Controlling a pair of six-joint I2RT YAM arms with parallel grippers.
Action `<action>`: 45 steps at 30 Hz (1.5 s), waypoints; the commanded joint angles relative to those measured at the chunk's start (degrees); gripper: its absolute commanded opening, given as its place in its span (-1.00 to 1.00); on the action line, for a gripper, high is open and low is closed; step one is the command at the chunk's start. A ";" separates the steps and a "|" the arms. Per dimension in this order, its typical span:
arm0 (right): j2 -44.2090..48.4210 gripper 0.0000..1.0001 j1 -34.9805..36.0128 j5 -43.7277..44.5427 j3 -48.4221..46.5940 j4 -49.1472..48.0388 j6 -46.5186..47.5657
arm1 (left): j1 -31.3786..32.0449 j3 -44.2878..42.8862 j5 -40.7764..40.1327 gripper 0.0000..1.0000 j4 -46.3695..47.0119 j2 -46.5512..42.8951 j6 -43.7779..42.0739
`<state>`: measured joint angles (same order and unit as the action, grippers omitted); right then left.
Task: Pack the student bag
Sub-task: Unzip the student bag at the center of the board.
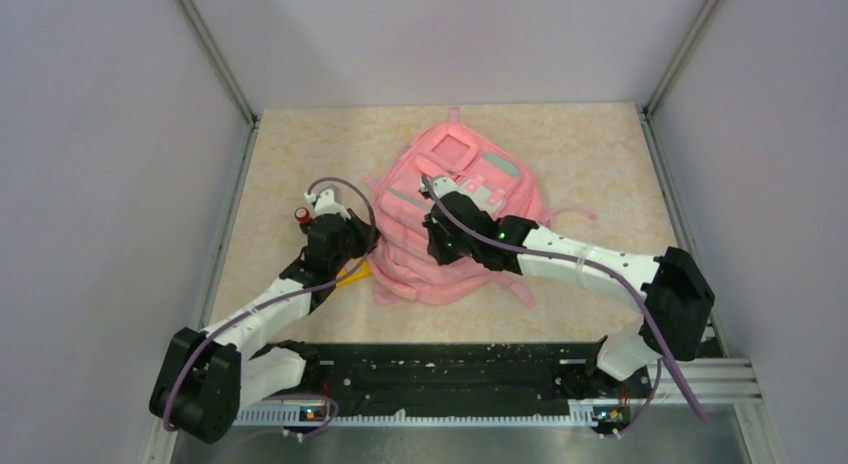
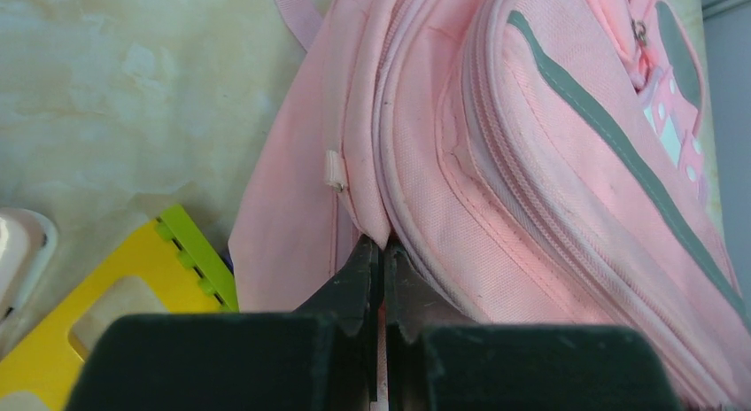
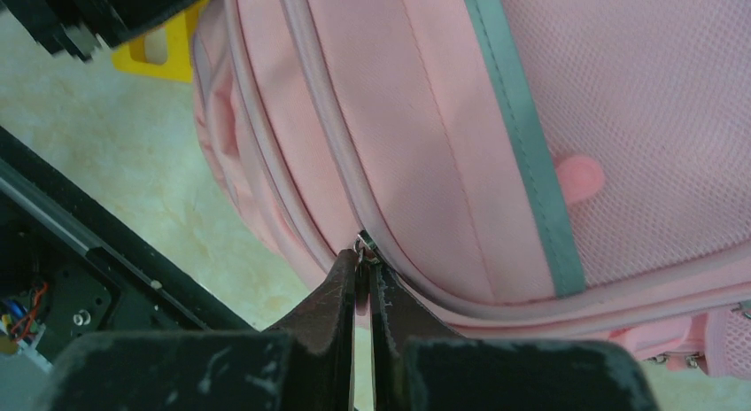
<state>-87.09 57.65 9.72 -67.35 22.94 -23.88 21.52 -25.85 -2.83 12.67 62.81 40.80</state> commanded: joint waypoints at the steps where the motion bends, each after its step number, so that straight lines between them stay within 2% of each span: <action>1: 0.03 -1.00 -1.75 2.72 -3.24 -5.05 -1.63 | 6.39 0.31 4.36 -1.00 4.37 -3.60 3.06; 8: -1.06 -1.00 -6.59 -2.42 -4.20 -3.51 -1.33 | 15.50 1.24 3.63 -1.00 11.34 -2.86 5.06; 16: -3.55 -1.00 -7.24 -5.44 -7.98 -0.60 -0.29 | 25.62 -0.13 0.44 -1.00 23.57 5.66 5.58; 25: -9.91 -1.00 -7.61 -5.85 -13.79 0.08 1.29 | 31.44 -2.10 -1.94 -1.00 26.81 8.91 4.28; 31: -14.20 -0.98 -9.67 -6.26 -18.58 -1.43 1.79 | 33.21 -0.54 -3.07 -1.00 27.56 9.54 5.76; 33: -14.54 -0.85 -10.19 -7.04 -19.43 -1.65 1.81 | 33.16 0.35 -4.09 -1.00 27.61 8.86 5.67; 36: -12.28 -0.45 -10.31 -7.28 -18.97 -1.69 2.66 | 32.79 1.94 -8.47 -1.00 25.78 6.38 6.46; 38: -9.33 -0.15 -10.43 -6.69 -17.45 -1.78 3.20 | 31.54 2.09 -9.86 -1.00 21.53 3.86 6.50; 40: -5.15 0.05 -10.71 -5.72 -14.71 -1.88 3.51 | 29.93 1.61 -11.10 -1.00 16.61 1.15 5.83; 45: 5.65 0.39 -11.78 -3.02 -6.97 -2.10 4.64 | 21.90 1.04 -6.05 -1.00 7.61 -5.25 3.70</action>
<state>-92.01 49.12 -0.60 -78.61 22.57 -22.02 48.77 -23.70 -13.23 23.66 63.72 46.33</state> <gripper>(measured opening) 0.639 0.018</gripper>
